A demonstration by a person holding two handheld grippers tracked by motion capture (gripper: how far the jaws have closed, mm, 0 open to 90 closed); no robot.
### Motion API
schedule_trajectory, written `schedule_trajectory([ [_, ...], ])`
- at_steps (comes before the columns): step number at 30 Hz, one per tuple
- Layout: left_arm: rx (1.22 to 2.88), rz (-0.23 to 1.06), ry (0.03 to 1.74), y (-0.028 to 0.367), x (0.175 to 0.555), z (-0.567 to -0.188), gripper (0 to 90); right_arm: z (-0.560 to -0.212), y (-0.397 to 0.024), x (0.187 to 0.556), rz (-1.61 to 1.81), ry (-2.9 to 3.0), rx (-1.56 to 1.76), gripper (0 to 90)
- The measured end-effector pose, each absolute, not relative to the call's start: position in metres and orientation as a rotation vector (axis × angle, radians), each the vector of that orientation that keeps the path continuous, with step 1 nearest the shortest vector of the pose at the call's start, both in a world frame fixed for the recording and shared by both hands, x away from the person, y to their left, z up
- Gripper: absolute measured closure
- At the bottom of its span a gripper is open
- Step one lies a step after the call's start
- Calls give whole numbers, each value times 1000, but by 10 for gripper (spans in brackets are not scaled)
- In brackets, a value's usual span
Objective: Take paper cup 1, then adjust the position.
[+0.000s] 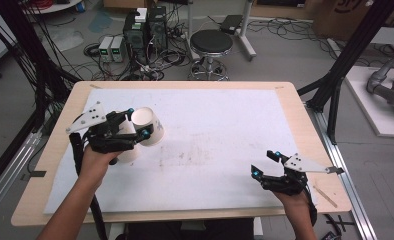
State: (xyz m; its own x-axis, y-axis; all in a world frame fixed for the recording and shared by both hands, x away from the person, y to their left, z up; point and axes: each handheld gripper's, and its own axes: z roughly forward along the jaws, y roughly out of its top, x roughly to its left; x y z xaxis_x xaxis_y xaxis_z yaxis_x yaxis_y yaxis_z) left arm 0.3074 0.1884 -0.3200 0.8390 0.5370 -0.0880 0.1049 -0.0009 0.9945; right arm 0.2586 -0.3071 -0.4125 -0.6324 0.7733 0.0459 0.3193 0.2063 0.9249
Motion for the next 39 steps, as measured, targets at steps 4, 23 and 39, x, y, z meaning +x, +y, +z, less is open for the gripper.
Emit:
schedule_trajectory([
  [4, 1561, 342, 515, 183, 307, -329, 340, -414, -306, 258, 1407, 2067, 1009, 194],
  [23, 1600, 288, 528, 168, 308, -360, 335, -414, -303, 260, 1419, 2079, 992, 194],
  [39, 1621, 240, 500, 156, 306, -368, 331, -411, -288, 264, 1468, 2135, 938, 194],
])
